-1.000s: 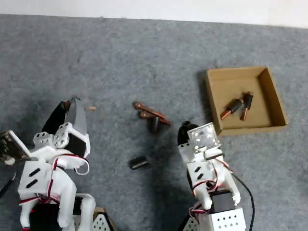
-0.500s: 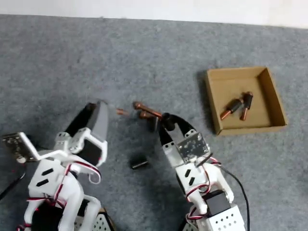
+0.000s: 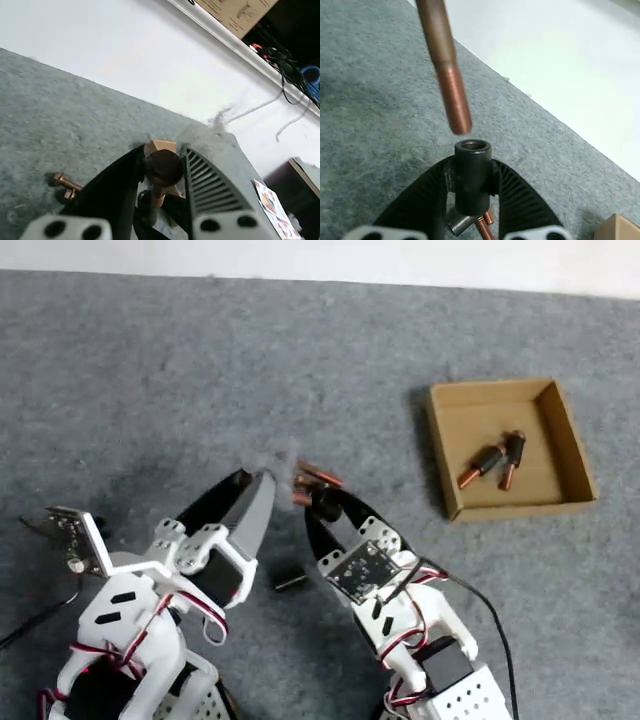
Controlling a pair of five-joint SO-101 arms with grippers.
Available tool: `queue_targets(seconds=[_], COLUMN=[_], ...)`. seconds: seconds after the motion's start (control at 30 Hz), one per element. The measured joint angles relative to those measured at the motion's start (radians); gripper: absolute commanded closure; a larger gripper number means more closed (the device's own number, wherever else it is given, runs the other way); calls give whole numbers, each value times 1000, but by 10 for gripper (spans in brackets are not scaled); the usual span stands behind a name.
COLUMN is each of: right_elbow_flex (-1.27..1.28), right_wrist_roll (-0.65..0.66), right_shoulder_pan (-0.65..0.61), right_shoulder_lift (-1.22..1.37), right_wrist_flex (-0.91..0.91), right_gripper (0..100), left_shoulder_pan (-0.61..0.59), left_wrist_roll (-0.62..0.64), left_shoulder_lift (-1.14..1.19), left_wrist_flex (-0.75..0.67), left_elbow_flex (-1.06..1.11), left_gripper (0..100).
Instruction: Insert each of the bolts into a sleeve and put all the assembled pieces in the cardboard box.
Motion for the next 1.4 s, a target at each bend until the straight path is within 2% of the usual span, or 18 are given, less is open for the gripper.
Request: queue_targets(seconds=[0.37,0.53,0.7,1.4], right_elbow_flex=[0,0,0,0], right_wrist_roll=[0,2,2,3], right_shoulder_pan=[0,0,0,-2], right_shoulder_lift=[0,0,0,2], right_wrist_flex=[3,3,3,6], right_gripper=[994,994,994,994], left_shoulder_pan=[41,34,-51,-23], left_wrist_roll=[0,0,0,55], left_shoulder_lift=[0,0,2,0], left_wrist_flex=[0,-91,-176,-190], left_elbow_flex=[68,118,123,167], left_gripper=[995,995,995,995])
